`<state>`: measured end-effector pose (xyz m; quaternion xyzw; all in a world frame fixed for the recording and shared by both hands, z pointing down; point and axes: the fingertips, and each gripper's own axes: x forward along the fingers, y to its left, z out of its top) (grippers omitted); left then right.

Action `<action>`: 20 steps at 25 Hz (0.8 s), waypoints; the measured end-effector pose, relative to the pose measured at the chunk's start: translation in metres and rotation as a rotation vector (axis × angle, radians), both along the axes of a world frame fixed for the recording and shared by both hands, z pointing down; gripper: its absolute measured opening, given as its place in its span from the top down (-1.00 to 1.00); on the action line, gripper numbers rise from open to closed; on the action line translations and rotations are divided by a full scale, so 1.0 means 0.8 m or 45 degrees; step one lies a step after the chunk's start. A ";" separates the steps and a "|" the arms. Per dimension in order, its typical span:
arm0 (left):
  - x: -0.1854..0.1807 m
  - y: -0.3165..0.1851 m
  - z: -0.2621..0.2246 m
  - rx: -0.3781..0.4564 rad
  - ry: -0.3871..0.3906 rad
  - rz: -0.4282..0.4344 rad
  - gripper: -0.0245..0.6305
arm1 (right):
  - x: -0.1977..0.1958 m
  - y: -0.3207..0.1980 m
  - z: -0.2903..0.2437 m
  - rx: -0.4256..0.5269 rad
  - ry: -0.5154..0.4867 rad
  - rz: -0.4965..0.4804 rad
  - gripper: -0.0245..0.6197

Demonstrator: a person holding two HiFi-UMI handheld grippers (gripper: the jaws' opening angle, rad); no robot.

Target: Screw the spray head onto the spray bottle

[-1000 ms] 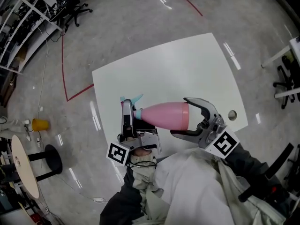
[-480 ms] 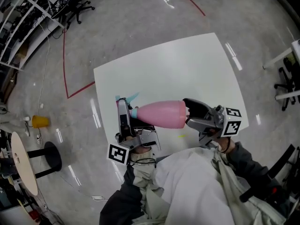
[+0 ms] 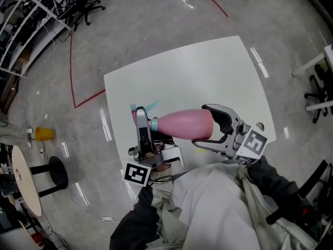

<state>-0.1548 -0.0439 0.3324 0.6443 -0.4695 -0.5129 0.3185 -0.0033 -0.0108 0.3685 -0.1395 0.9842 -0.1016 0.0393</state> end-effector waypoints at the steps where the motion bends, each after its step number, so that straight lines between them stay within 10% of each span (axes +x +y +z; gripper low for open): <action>1: 0.003 0.002 -0.007 0.033 -0.061 0.006 0.65 | 0.000 0.000 0.006 -0.063 -0.003 -0.027 -0.34; 10: 0.018 0.008 -0.029 0.150 -0.245 0.077 0.61 | -0.002 0.000 0.026 -0.604 -0.224 -0.206 -0.31; 15: 0.024 0.007 -0.024 0.154 -0.330 0.089 0.61 | -0.005 0.003 0.040 -0.558 -0.190 -0.213 -0.31; 20: 0.051 0.000 -0.018 0.189 -0.724 0.046 0.65 | 0.019 -0.006 0.105 -0.584 -0.051 -0.069 -0.31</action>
